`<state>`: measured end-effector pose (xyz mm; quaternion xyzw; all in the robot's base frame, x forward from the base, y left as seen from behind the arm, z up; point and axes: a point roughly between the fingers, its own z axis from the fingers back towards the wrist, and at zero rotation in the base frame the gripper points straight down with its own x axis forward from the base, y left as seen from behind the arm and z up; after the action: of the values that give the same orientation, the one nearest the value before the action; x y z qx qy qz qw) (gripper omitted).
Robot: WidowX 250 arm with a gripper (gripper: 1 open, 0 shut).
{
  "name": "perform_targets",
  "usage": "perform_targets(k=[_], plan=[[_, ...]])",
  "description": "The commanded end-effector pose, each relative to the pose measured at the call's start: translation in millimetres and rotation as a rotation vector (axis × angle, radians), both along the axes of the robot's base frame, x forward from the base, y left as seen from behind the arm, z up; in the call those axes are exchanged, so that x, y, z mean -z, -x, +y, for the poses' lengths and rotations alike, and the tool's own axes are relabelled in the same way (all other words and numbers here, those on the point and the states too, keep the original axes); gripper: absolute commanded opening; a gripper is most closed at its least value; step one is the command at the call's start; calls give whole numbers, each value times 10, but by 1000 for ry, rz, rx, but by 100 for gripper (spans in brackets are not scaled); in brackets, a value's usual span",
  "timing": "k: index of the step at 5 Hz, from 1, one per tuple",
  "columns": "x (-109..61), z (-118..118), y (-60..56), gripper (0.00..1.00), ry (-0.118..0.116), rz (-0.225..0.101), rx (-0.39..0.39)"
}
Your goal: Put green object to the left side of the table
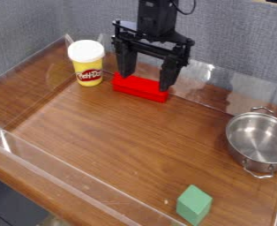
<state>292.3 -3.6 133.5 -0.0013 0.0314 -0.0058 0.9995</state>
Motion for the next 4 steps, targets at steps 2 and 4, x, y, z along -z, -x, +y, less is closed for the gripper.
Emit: perform_targets(k=[2, 4], plan=[[193, -332, 285, 100, 13, 13, 58], [413, -816, 588, 100, 22, -25, 127]])
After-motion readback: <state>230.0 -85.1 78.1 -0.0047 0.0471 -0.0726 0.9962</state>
